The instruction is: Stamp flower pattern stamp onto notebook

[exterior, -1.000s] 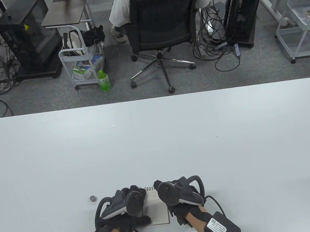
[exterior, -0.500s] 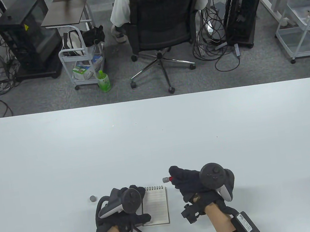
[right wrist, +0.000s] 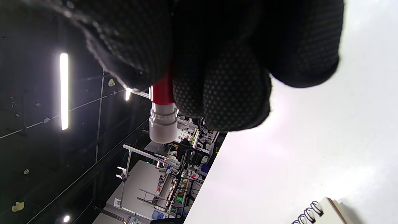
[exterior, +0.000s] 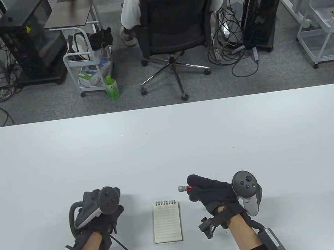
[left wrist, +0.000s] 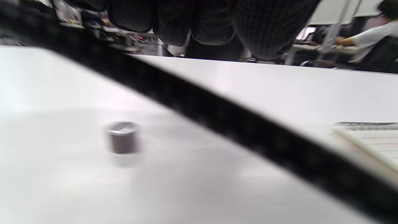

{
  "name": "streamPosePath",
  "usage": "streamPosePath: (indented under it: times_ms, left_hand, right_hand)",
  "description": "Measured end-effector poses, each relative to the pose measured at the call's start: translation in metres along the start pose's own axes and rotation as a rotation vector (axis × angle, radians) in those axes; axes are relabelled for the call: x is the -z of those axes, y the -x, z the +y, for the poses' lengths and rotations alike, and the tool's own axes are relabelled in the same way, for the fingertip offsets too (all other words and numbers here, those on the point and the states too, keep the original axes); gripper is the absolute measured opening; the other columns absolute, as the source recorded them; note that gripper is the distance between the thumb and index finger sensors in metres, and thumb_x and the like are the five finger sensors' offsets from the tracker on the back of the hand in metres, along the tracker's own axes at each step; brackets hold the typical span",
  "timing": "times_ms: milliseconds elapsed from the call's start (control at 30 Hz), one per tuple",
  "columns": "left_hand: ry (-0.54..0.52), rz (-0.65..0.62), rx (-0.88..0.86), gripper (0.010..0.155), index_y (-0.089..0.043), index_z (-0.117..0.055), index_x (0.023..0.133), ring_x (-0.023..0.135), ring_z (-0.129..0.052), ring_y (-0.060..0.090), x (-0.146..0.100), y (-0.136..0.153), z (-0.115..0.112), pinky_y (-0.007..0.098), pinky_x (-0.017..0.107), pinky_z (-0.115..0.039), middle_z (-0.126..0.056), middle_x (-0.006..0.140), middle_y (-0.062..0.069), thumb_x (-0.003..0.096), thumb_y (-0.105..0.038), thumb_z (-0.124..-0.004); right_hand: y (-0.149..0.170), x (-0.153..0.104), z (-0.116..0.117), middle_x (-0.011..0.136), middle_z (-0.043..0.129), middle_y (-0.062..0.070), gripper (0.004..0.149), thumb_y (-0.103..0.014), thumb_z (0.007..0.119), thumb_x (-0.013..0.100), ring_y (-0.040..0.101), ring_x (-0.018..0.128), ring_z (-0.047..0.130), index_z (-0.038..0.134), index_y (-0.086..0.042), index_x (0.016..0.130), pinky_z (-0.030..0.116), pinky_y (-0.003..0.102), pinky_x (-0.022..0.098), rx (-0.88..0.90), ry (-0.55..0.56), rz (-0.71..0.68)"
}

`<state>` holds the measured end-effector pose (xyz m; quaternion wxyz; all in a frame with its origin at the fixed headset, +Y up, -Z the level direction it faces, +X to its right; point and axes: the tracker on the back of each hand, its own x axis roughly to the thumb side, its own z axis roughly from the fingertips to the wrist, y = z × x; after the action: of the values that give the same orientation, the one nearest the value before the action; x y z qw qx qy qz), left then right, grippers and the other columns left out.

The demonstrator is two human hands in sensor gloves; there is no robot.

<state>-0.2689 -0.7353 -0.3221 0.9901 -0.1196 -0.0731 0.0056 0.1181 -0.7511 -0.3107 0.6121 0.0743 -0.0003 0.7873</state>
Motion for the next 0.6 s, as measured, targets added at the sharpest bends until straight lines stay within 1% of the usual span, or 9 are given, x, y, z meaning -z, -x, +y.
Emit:
streamPosePath:
  times_ms: [67, 133, 200, 267, 400, 467, 600]
  left_hand:
    - [-0.007, 0.056, 0.057, 0.063, -0.016, -0.062, 0.101, 0.094, -0.060, 0.047, 0.001, 0.013, -0.003, 0.064, 0.063, -0.050, -0.061, 0.107, 0.015, 0.0440, -0.039, -0.076]
    - [-0.007, 0.072, 0.097, 0.064, -0.018, -0.063, 0.101, 0.087, -0.073, 0.044, 0.002, 0.019, -0.008, 0.063, 0.060, -0.058, -0.068, 0.103, 0.016, 0.0427, -0.040, -0.078]
    - [0.027, 0.095, 0.139, 0.065, -0.020, -0.064, 0.101, 0.082, -0.081, 0.042, 0.003, 0.020, -0.015, 0.063, 0.058, -0.062, -0.073, 0.101, 0.016, 0.0421, -0.042, -0.079]
    - [0.031, 0.109, 0.208, 0.063, -0.020, -0.067, 0.099, 0.075, -0.089, 0.038, 0.004, 0.018, -0.021, 0.060, 0.055, -0.068, -0.079, 0.098, 0.014, 0.0419, -0.042, -0.080]
    - [0.053, 0.118, 0.284, 0.058, -0.020, -0.074, 0.095, 0.066, -0.097, 0.033, 0.009, 0.014, -0.033, 0.058, 0.051, -0.072, -0.089, 0.089, 0.012, 0.0413, -0.043, -0.081]
    - [0.052, 0.109, 0.304, 0.056, -0.019, -0.078, 0.091, 0.056, -0.101, 0.028, 0.011, 0.013, -0.038, 0.056, 0.048, -0.075, -0.095, 0.082, 0.012, 0.0408, -0.041, -0.082]
    - [0.023, 0.099, 0.354, 0.051, -0.017, -0.083, 0.087, 0.051, -0.101, 0.025, 0.013, 0.008, -0.041, 0.055, 0.046, -0.076, -0.096, 0.078, 0.012, 0.0407, -0.039, -0.084]
  right_hand:
    - [0.000, 0.000, 0.000, 0.068, 0.095, 0.017, 0.047, -0.025, 0.091, 0.036, 0.034, 0.049, 0.106, 0.086, -0.016, 0.082, 0.084, 0.052, 0.042, -0.004, -0.003, -0.002]
    - [0.000, 0.000, 0.001, 0.068, 0.095, 0.017, 0.047, -0.025, 0.090, 0.037, 0.034, 0.049, 0.106, 0.086, -0.016, 0.082, 0.084, 0.052, 0.042, -0.010, -0.005, -0.002]
    - [0.000, 0.000, 0.001, 0.068, 0.095, 0.017, 0.047, -0.025, 0.090, 0.037, 0.034, 0.049, 0.106, 0.086, -0.016, 0.082, 0.084, 0.052, 0.042, -0.015, -0.012, -0.002]
    - [0.000, -0.001, 0.001, 0.068, 0.095, 0.017, 0.047, -0.026, 0.090, 0.037, 0.034, 0.048, 0.106, 0.086, -0.016, 0.083, 0.084, 0.052, 0.042, -0.018, -0.016, -0.001]
    - [-0.001, -0.001, 0.002, 0.068, 0.095, 0.018, 0.047, -0.026, 0.090, 0.037, 0.033, 0.048, 0.106, 0.085, -0.015, 0.083, 0.084, 0.052, 0.042, -0.023, -0.027, 0.001]
    - [-0.001, -0.001, 0.002, 0.067, 0.095, 0.018, 0.047, -0.026, 0.089, 0.038, 0.033, 0.048, 0.106, 0.085, -0.015, 0.083, 0.084, 0.052, 0.042, -0.024, -0.030, 0.001]
    - [-0.001, -0.001, 0.003, 0.067, 0.095, 0.018, 0.047, -0.026, 0.089, 0.038, 0.033, 0.048, 0.106, 0.085, -0.015, 0.083, 0.084, 0.052, 0.042, -0.031, -0.037, 0.002]
